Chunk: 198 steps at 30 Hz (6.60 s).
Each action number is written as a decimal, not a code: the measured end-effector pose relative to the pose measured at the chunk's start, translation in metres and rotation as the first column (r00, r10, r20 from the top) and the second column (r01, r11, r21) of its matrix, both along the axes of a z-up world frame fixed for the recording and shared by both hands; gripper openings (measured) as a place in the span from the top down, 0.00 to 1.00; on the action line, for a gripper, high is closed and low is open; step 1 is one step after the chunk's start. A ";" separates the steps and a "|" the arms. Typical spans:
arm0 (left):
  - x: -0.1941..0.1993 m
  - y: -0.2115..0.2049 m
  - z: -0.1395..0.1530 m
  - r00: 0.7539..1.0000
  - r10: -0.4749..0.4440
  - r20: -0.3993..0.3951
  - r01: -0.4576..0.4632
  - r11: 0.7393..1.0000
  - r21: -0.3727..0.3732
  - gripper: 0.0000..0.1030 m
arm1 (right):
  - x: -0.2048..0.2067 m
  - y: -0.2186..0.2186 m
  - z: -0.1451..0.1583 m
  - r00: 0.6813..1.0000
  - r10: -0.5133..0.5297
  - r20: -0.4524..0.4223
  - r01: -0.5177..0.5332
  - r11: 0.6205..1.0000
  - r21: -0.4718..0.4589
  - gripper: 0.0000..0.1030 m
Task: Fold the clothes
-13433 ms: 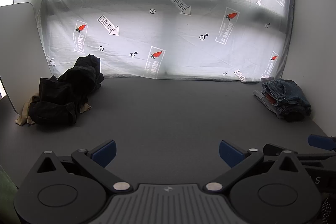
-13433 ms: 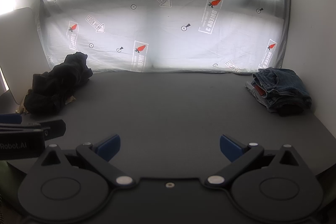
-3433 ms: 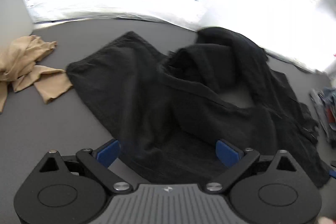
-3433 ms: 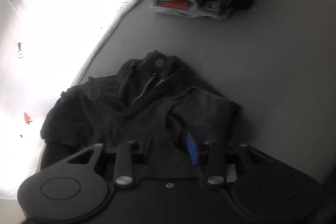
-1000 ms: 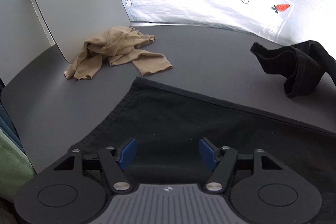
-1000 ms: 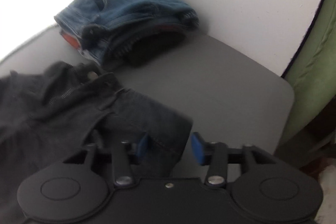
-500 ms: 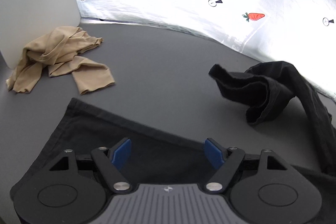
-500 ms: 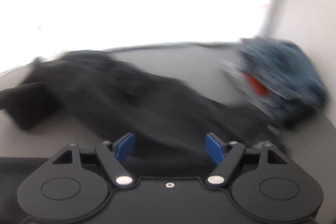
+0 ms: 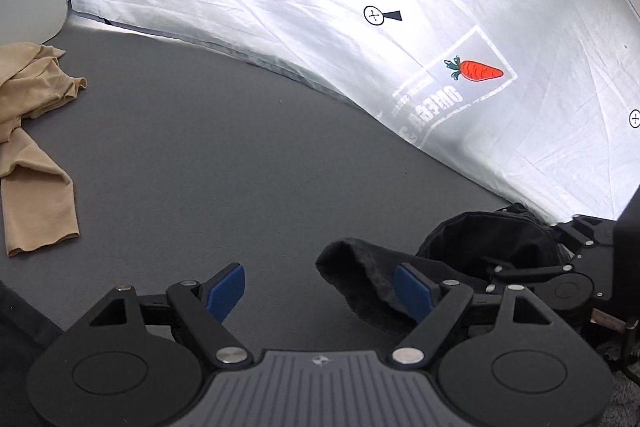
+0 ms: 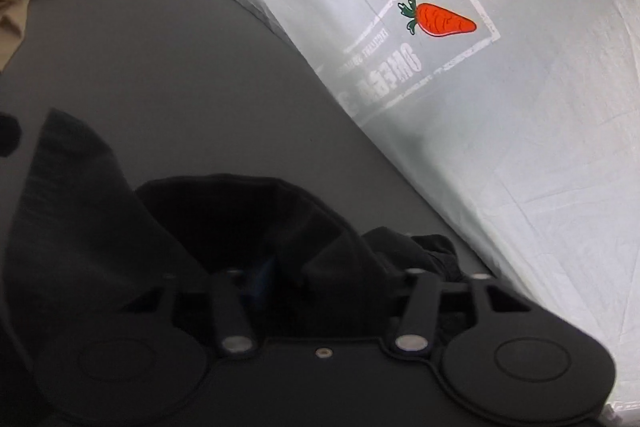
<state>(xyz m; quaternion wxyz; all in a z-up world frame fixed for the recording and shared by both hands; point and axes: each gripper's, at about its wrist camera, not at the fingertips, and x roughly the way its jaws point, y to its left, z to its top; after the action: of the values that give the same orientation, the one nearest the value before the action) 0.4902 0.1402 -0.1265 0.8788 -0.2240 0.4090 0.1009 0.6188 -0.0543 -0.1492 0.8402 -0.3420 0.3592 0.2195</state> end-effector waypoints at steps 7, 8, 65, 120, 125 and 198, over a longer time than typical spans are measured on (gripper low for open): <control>-0.025 0.008 0.029 0.999 0.035 0.037 -0.039 0.993 0.111 0.19 | -0.031 -0.068 0.132 0.912 -0.290 0.290 0.153 0.896 0.417 0.91; -0.029 0.009 0.035 0.998 0.038 0.048 -0.044 0.991 0.127 0.19 | -0.035 -0.078 0.151 0.886 -0.338 0.317 0.160 0.866 0.475 0.91; -0.120 0.072 -0.003 0.915 0.400 -0.062 -0.342 0.847 0.407 0.58 | -0.129 -0.272 0.034 0.732 -0.666 -0.142 0.669 0.663 0.337 0.27; -0.117 -0.167 0.019 0.979 -0.184 -0.090 0.204 0.920 0.335 0.40 | -0.286 -0.421 -0.001 0.571 -0.723 -0.389 0.795 0.370 0.480 0.44; -0.120 -0.170 0.011 0.980 -0.150 -0.131 0.185 0.930 0.317 0.39 | -0.295 -0.442 -0.012 0.479 -0.704 -0.524 0.849 0.219 0.482 0.33; -0.311 0.078 -0.053 0.773 0.605 -0.191 -0.520 0.776 0.356 0.91 | -0.320 -0.400 0.005 0.315 -0.931 -0.187 0.878 0.210 0.431 0.84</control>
<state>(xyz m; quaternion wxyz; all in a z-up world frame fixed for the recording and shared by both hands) 0.1795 0.2182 -0.1794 0.7584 -0.1914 0.4293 0.4515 0.2987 -0.4539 -0.1445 0.8805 0.1296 0.3788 -0.2538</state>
